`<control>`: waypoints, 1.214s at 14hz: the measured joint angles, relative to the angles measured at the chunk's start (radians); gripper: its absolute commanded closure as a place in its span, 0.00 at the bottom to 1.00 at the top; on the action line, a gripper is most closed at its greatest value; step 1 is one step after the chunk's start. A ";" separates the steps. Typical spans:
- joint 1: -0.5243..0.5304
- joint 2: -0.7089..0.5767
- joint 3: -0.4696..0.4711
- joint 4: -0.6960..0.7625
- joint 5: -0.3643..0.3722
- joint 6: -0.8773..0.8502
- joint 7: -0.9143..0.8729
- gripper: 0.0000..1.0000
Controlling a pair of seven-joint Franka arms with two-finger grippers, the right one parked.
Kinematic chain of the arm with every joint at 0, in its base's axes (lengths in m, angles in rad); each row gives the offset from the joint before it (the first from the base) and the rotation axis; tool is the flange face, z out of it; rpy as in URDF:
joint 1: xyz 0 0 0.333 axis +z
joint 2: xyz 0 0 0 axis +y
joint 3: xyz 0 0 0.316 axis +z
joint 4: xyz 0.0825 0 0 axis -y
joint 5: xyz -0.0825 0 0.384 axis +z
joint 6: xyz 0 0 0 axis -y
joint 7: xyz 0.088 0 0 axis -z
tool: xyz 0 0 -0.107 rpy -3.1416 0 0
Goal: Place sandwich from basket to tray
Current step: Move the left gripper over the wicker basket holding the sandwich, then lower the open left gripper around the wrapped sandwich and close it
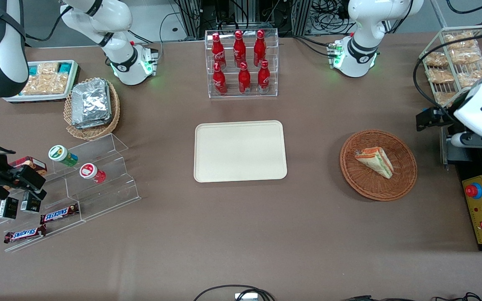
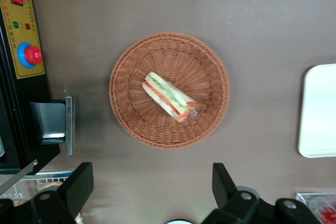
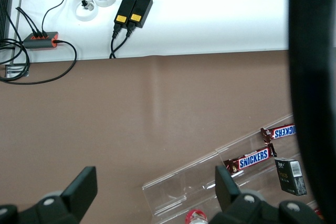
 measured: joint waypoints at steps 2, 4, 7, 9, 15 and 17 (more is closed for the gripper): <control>0.004 0.004 0.002 -0.096 0.018 0.109 -0.093 0.00; 0.002 0.005 -0.002 -0.208 0.033 0.222 -0.225 0.00; -0.001 0.005 -0.005 -0.364 0.052 0.384 -0.387 0.00; -0.001 0.006 -0.005 -0.467 0.056 0.509 -0.485 0.00; -0.001 0.031 -0.005 -0.624 0.072 0.709 -0.709 0.00; -0.001 0.056 -0.005 -0.647 0.072 0.763 -0.768 0.00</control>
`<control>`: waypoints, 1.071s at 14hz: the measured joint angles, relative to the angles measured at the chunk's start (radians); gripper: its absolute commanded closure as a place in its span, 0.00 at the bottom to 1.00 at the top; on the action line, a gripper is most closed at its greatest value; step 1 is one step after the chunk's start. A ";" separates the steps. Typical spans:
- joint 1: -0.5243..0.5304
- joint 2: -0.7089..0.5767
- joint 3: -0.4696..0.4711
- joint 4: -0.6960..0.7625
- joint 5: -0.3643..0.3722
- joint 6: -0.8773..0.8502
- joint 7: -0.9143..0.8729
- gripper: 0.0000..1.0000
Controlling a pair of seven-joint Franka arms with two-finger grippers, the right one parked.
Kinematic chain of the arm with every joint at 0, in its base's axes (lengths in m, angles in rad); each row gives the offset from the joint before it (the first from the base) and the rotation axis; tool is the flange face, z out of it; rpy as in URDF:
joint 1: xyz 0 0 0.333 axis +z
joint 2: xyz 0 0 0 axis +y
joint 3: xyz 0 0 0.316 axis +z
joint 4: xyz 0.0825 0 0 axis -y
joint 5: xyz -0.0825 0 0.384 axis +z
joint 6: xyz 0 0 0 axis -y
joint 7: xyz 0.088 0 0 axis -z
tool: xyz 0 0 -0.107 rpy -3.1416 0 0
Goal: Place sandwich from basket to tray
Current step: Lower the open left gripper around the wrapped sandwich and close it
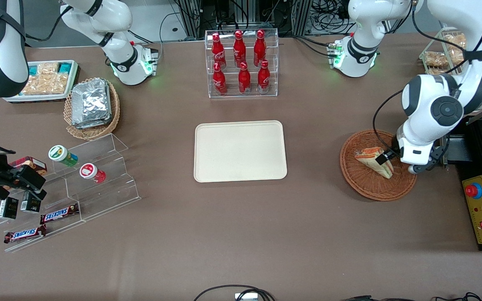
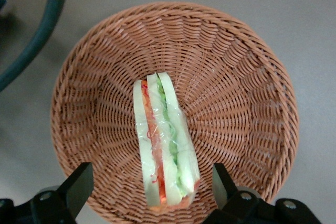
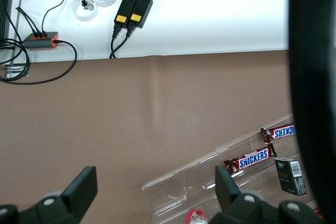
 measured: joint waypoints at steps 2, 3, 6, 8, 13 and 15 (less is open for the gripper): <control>0.000 0.029 0.000 -0.020 0.000 0.053 -0.045 0.00; -0.001 0.042 0.000 -0.032 0.000 0.085 -0.056 0.00; 0.000 0.067 0.000 -0.071 0.000 0.146 -0.084 0.00; 0.000 0.080 0.001 -0.083 0.000 0.164 -0.104 0.00; 0.001 0.096 0.002 -0.084 0.000 0.181 -0.116 1.00; 0.001 0.096 0.002 -0.084 0.000 0.181 -0.116 1.00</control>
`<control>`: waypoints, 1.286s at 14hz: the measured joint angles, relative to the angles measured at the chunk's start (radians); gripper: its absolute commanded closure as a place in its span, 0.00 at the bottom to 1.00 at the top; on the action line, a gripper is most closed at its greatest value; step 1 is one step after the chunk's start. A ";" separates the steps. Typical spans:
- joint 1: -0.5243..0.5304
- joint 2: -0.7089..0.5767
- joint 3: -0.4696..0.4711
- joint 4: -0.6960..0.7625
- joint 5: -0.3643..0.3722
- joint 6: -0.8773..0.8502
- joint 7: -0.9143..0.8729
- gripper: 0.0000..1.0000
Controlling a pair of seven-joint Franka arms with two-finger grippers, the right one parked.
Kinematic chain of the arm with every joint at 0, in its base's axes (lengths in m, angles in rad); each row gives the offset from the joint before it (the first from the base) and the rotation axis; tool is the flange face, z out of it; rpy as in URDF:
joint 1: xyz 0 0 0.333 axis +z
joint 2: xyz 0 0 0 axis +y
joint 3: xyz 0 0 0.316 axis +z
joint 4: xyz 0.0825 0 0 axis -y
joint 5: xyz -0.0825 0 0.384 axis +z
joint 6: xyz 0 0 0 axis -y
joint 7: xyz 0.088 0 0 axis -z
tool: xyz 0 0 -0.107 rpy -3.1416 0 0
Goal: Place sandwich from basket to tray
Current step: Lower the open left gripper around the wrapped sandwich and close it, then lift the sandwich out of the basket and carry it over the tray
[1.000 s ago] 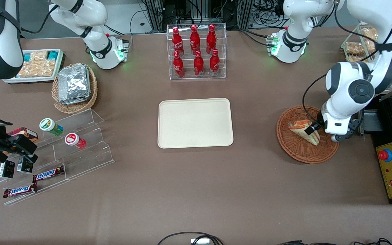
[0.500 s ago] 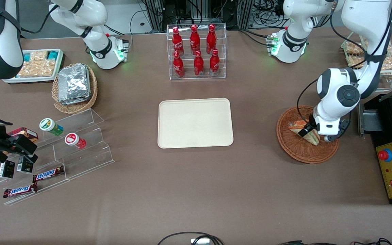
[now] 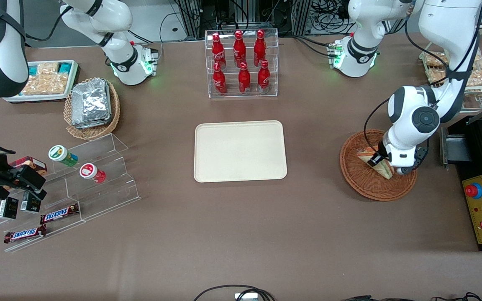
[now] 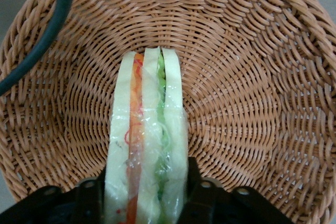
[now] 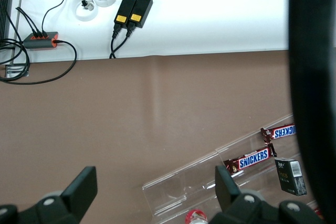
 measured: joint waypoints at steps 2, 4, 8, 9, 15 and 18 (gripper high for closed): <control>0.000 -0.001 0.000 0.000 0.000 -0.003 0.000 1.00; 0.000 -0.012 0.000 0.012 0.000 -0.047 0.000 1.00; -0.003 -0.092 -0.028 0.113 0.007 -0.267 0.015 1.00; -0.004 -0.110 -0.051 0.152 0.007 -0.330 0.018 1.00; -0.014 -0.122 -0.252 0.318 0.007 -0.450 0.045 1.00; -0.017 -0.100 -0.345 0.349 0.007 -0.449 0.119 1.00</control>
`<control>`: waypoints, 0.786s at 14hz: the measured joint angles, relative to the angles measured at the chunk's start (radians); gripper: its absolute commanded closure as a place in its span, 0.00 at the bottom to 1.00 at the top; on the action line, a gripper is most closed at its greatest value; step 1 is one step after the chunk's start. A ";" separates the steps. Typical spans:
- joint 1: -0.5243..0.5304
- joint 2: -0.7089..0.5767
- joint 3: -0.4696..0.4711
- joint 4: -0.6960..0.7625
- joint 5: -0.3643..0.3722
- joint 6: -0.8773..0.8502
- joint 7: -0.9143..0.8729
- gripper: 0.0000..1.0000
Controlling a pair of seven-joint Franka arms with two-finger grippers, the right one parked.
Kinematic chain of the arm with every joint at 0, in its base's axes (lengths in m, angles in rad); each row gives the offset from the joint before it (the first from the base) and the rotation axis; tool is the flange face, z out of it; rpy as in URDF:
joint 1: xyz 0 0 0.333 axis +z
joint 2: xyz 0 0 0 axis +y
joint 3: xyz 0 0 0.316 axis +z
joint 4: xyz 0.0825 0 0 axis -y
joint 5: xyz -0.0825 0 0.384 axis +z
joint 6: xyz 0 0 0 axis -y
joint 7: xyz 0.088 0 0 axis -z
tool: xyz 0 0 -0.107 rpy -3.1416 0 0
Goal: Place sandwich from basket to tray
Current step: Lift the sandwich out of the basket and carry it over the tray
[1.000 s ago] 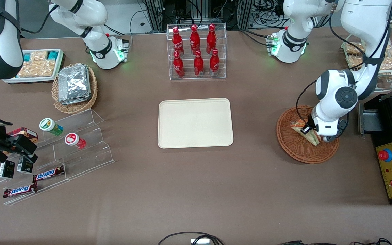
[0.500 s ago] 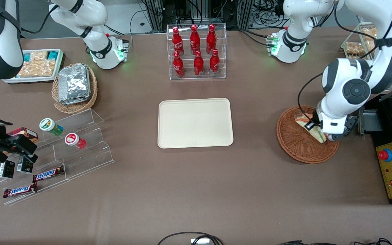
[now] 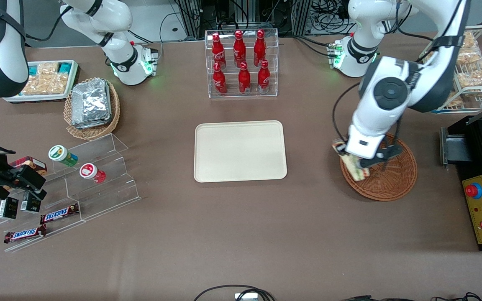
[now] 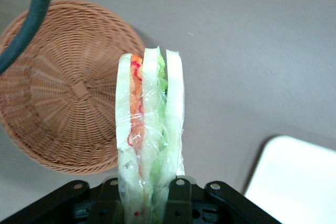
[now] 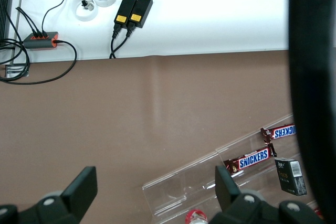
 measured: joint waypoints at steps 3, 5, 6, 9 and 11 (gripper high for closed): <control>-0.021 0.013 -0.078 0.016 0.000 0.012 0.033 1.00; -0.085 0.022 -0.090 0.019 0.015 0.041 0.037 1.00; -0.120 0.032 -0.092 0.019 0.034 0.049 0.035 1.00; -0.205 0.104 -0.094 0.022 0.071 0.101 0.019 1.00; -0.241 0.163 -0.095 0.024 0.091 0.136 -0.003 1.00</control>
